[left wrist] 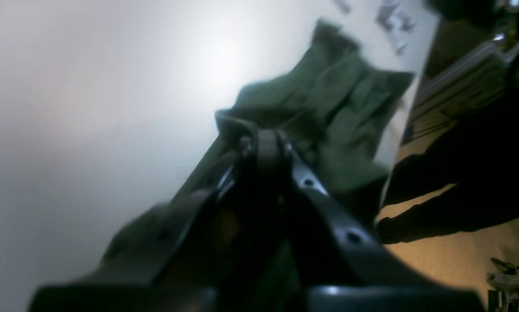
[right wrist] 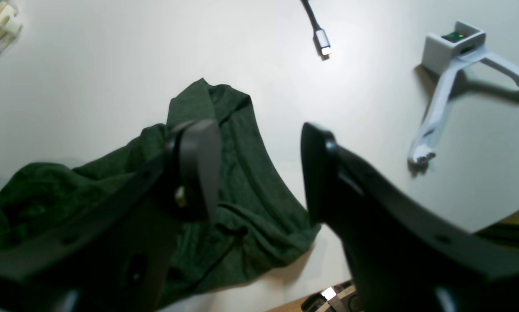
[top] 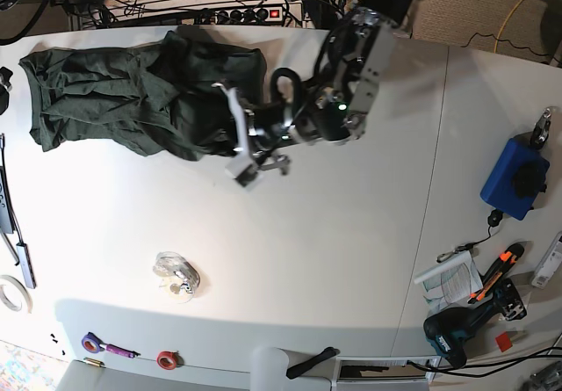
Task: Layout the t-shirt on the table in an organized manner, then fold the t-shirt properly
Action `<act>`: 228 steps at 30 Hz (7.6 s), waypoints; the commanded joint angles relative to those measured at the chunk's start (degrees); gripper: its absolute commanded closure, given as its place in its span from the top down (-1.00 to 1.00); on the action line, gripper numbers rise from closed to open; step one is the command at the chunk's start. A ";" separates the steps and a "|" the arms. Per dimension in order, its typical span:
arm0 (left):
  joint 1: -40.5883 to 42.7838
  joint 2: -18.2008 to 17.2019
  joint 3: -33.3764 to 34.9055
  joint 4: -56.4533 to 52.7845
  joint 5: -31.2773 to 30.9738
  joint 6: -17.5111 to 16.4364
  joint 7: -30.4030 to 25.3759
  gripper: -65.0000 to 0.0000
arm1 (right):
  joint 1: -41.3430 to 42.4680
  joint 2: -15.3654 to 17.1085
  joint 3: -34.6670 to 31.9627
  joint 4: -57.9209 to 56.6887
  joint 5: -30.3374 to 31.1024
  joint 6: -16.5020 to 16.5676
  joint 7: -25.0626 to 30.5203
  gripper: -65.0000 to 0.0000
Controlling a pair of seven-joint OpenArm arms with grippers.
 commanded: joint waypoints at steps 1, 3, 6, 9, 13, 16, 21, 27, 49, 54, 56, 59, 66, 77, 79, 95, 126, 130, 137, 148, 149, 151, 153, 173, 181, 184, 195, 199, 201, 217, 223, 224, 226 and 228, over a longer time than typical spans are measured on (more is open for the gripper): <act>-1.11 1.44 1.03 0.92 -0.68 -0.52 -1.66 -1.00 | 0.04 1.62 0.48 0.85 1.07 0.31 1.51 -0.10; -1.57 2.67 3.67 0.87 0.70 -0.50 -2.01 -1.00 | 0.04 1.62 0.48 0.85 1.01 0.31 1.49 -0.10; -2.45 3.28 9.40 0.87 3.58 0.72 -4.42 -1.00 | 0.04 1.62 0.48 0.85 0.98 0.31 1.46 -0.10; -3.85 3.26 16.09 0.81 7.58 3.82 -7.32 -1.00 | 0.04 1.60 0.48 0.85 0.96 0.33 1.36 -0.10; -6.05 3.32 23.65 -1.62 13.62 7.17 -12.50 -1.00 | 0.02 1.62 0.48 0.85 0.96 0.33 1.14 -0.10; -7.87 4.18 26.71 -6.86 17.64 8.37 -15.91 -1.00 | 0.04 1.62 0.48 0.85 0.96 0.31 1.01 -0.10; -11.65 4.18 28.30 -17.38 19.37 8.96 -21.18 -1.00 | 0.02 1.60 0.48 0.85 0.96 0.33 1.01 -0.10; -15.74 4.18 28.30 -22.53 19.34 9.03 -21.16 -1.00 | 0.04 1.60 0.48 0.85 1.01 0.31 1.03 -0.10; -18.27 4.18 24.81 -3.15 18.88 16.48 -5.03 0.29 | 3.82 11.08 -0.92 -11.91 4.66 0.92 2.36 0.16; -17.73 4.18 24.85 -2.91 18.88 16.48 -5.05 0.29 | 10.80 19.96 -7.82 -34.25 16.57 3.71 -7.63 0.16; -17.57 4.18 24.85 -2.91 18.93 16.46 -5.03 0.29 | 12.74 22.12 -12.09 -42.05 18.43 3.71 -8.33 0.16; -17.22 4.18 24.85 -2.91 18.95 16.48 -5.01 0.29 | 14.10 23.37 -17.75 -49.62 17.05 3.71 -5.79 0.16; -17.22 4.18 24.85 -2.91 19.26 16.48 -5.03 0.29 | 14.19 21.35 -23.74 -51.23 3.98 3.71 3.15 0.16; -17.25 4.18 24.85 -2.91 22.16 16.50 -5.05 0.29 | 13.42 17.14 -23.76 -51.23 24.20 3.71 -16.41 0.16; -17.25 4.18 24.85 -2.91 22.14 16.50 -5.05 0.29 | 13.09 17.18 -23.76 -51.23 24.15 3.71 -16.41 0.16; -17.31 4.18 16.59 -0.90 27.19 22.40 1.18 0.29 | 13.49 17.09 -23.61 -47.93 40.58 3.71 -16.41 -1.00; -9.44 -9.60 0.48 1.18 19.02 20.72 4.42 0.29 | -6.82 -15.28 -37.44 38.27 19.65 3.71 -15.78 -1.00; -9.42 -9.60 0.48 1.18 19.04 20.74 4.46 0.29 | -6.80 -15.23 -48.96 38.27 7.82 3.71 -8.00 -1.00; -9.42 -9.62 0.48 1.18 19.04 20.74 4.85 0.29 | -6.78 -15.23 -62.29 38.27 -10.67 1.53 -0.74 -1.00; -9.40 -9.64 0.48 1.16 19.06 20.72 4.85 0.29 | -3.80 -15.23 -61.07 38.34 -14.99 -1.36 0.48 -0.04; -9.40 -9.64 0.48 1.16 19.06 20.72 4.85 0.29 | -3.26 -15.23 -58.86 38.34 -15.76 -1.90 0.44 -0.04; -9.40 -9.64 0.48 1.16 19.06 20.72 4.83 0.29 | -2.47 -15.21 -53.77 38.34 -16.44 -2.29 0.00 -0.04; -9.40 -9.64 0.48 1.16 19.04 20.72 4.85 0.29 | -2.19 -15.19 -48.76 38.27 -16.39 -2.23 -1.38 -0.04; -9.25 -9.62 0.48 1.16 19.04 20.76 4.44 0.29 | 1.09 -10.27 -43.43 23.76 2.34 2.91 -12.00 -0.81; -9.27 -9.60 0.48 1.16 19.04 20.79 4.44 0.29 | -1.29 -10.32 -43.34 38.40 6.47 2.89 -16.41 -1.00; -9.25 -9.62 0.48 1.16 19.04 20.81 4.44 0.29 | -3.54 -10.54 -43.34 41.51 0.92 2.89 -16.20 -1.00; -9.25 -9.60 0.48 1.16 18.62 20.79 4.44 0.29 | -1.14 -10.60 -43.95 25.79 -14.05 1.57 4.20 -0.02; -9.25 -9.60 0.48 1.16 18.60 20.81 4.42 0.29 | 1.68 -10.62 -46.36 17.88 -13.81 1.57 0.85 -0.02; -9.25 -9.57 0.48 1.16 18.62 20.81 4.42 0.29 | 1.75 -10.62 -46.99 16.44 -12.04 1.57 0.63 -0.14; -7.54 -9.60 0.48 1.16 18.67 20.81 2.29 0.29 | -2.64 -10.60 -46.99 32.89 -3.13 1.68 -9.03 -1.00; -7.54 -9.60 0.48 1.16 18.67 20.81 1.79 0.29 | -7.93 -10.60 -47.01 44.17 -1.38 1.62 -13.70 -1.00; -7.54 -9.60 0.48 1.16 18.67 20.81 1.79 0.29 | -8.55 -10.60 -47.01 44.81 0.35 1.62 -14.58 -1.00; -7.54 -9.60 0.48 1.16 18.67 20.81 1.79 0.29 | -9.79 -10.60 -47.19 45.09 5.62 1.66 -15.69 -1.00; -7.54 -9.60 0.48 1.16 18.69 20.81 1.79 0.29 | -11.04 -10.62 -48.22 45.07 9.81 2.82 -16.00 -1.00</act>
